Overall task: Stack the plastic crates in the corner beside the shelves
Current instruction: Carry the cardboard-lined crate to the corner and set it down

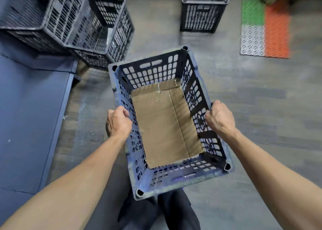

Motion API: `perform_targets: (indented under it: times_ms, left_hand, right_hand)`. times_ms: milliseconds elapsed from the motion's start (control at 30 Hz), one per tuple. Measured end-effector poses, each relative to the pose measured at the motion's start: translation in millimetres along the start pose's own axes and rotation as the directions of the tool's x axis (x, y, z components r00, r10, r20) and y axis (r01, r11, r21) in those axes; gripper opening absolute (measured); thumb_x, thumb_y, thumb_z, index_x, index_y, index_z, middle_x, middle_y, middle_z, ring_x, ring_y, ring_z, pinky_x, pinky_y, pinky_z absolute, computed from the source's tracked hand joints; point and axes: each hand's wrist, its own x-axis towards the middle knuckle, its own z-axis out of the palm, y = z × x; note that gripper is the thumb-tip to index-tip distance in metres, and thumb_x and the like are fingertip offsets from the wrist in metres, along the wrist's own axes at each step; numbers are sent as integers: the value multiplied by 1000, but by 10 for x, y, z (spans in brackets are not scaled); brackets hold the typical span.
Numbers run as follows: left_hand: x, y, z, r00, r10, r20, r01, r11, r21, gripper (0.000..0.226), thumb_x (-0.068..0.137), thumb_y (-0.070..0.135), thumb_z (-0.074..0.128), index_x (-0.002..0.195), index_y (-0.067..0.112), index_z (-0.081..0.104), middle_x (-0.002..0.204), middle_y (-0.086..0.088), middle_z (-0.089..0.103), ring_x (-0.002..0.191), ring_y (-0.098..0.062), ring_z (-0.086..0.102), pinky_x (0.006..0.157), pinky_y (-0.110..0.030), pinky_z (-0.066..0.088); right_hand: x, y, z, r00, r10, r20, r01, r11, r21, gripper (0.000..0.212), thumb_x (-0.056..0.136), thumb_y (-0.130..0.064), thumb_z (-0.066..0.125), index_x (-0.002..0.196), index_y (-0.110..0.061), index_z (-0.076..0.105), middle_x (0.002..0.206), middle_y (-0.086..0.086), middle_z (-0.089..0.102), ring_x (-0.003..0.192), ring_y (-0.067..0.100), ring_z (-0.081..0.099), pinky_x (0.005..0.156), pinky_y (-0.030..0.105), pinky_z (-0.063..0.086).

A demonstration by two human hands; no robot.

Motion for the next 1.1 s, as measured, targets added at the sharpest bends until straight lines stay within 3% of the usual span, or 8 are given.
perform_targets:
  times_ms: [233,333,467,733,867,967,1100]
  left_hand:
    - [-196,644,-846,994,94,-51,-98,992,-78,28,85,-1,50,84,24,61,103,-4,48,75,-26,55,52,-26,34]
    - [-141,860,-1201,989,128,-73,-136,985,-109,30,84,-3,52,81,24,62,107,-5,52,74,-23,54,58,-26,37]
    - [-11,1064,-1637,981,173,-90,-185,970,-160,34,81,-6,50,77,27,60,107,-4,58,72,-18,53,55,-26,36]
    - [436,1388,-2434,955,259,-146,-287,932,-223,35,77,-4,49,72,29,60,101,-1,57,81,-27,59,67,-35,52]
    - [722,1546,-2851,931,313,-188,-352,906,-236,33,78,-1,53,68,30,57,97,-4,66,79,-30,63,61,-32,51]
    - [866,1692,-3129,919,318,-231,-377,882,-284,32,76,-1,52,66,29,58,104,-4,65,90,-29,62,71,-39,56]
    - [1049,1884,-3387,917,298,-266,-374,873,-311,28,75,5,50,68,31,58,96,-2,64,87,-31,61,73,-42,56]
  right_hand:
    - [-163,-306,-1027,993,32,-118,-28,999,34,25,90,-23,42,97,-1,52,102,21,60,88,41,59,77,44,47]
    - [-182,-471,-1393,988,41,-147,-33,998,57,24,89,-23,42,94,-2,52,99,20,62,87,40,59,76,44,48]
    - [-250,-748,-1783,986,49,-160,-39,997,64,24,90,-23,41,95,-3,52,103,19,62,92,39,58,80,44,46]
    - [-251,-1476,-2356,978,86,-189,-81,996,36,21,92,-22,41,93,-4,53,96,16,60,87,34,57,74,40,43]
    - [-170,-1845,-2572,967,80,-242,-58,993,100,16,90,-20,43,76,-11,44,75,9,51,66,23,47,60,36,39]
    - [-43,-2083,-2695,959,64,-277,-31,992,122,19,90,-19,44,71,-15,41,67,5,46,57,18,40,51,30,32]
    - [204,-2340,-2894,944,26,-330,7,995,101,17,86,-18,45,70,-15,40,63,1,45,55,17,37,50,28,29]
